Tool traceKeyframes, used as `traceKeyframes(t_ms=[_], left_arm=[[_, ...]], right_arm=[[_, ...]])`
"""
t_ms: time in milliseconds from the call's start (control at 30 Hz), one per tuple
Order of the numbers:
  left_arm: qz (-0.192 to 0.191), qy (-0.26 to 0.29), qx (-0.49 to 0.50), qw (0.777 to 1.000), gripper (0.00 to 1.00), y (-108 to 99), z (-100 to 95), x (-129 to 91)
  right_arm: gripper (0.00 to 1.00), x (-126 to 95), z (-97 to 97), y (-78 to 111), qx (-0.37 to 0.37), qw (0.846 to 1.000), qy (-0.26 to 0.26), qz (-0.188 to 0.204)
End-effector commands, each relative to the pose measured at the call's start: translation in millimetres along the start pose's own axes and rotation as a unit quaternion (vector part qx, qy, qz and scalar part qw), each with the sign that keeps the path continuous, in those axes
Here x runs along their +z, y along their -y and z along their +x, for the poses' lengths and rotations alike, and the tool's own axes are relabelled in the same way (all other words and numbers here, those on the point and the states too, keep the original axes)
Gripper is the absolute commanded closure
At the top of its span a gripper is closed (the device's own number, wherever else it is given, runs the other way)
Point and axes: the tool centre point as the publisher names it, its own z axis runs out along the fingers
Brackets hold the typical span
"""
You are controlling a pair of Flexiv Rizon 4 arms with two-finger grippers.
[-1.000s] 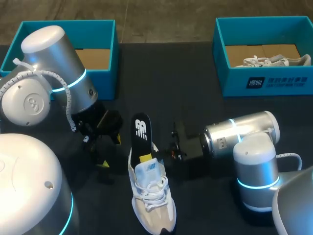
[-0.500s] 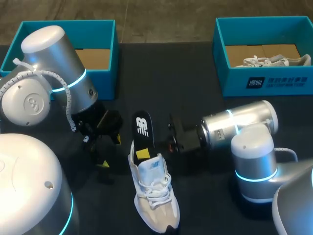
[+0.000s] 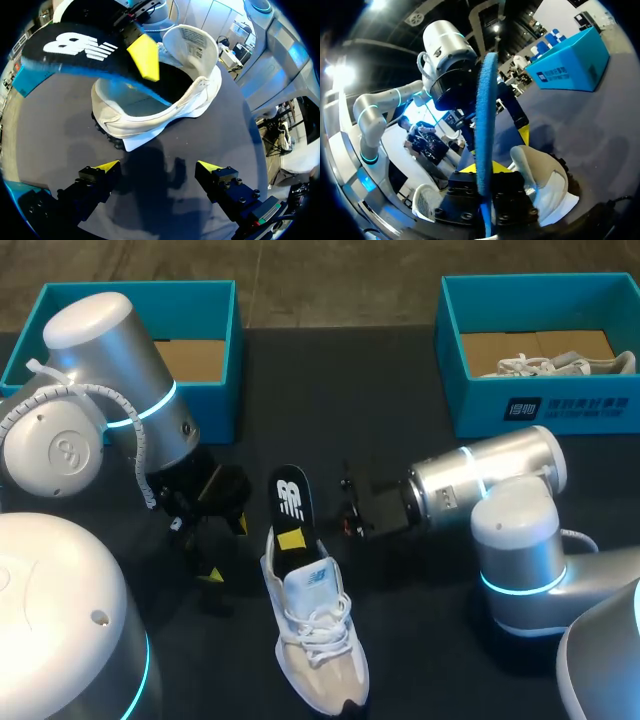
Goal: Take the shoe out of the shoebox, open the shoe tongue, remove and reinsert the insole, then place the shoe into the shoebox
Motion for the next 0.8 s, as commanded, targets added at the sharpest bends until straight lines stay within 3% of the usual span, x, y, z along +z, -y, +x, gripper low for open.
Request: traceKeyframes(t_ms=[33, 300, 800], left_arm=[[0.001, 0.002, 0.001, 1.000, 0.00, -1, 1.7, 0], [0.001, 0.002, 0.001, 1.000, 0.00, -1, 1.7, 0], [0.001, 0.002, 0.001, 1.000, 0.00, -1, 1.7, 0]], right_arm=[[1.00, -2, -7.1, 0.7, 0.009, 1.000, -0.008, 0.006], [1.00, 0, -11.3, 15.0, 0.035, 0.999, -0.012, 0.012], [1.00, 7, 0.9, 38.4, 0.054, 0.998, 0.001, 0.035]])
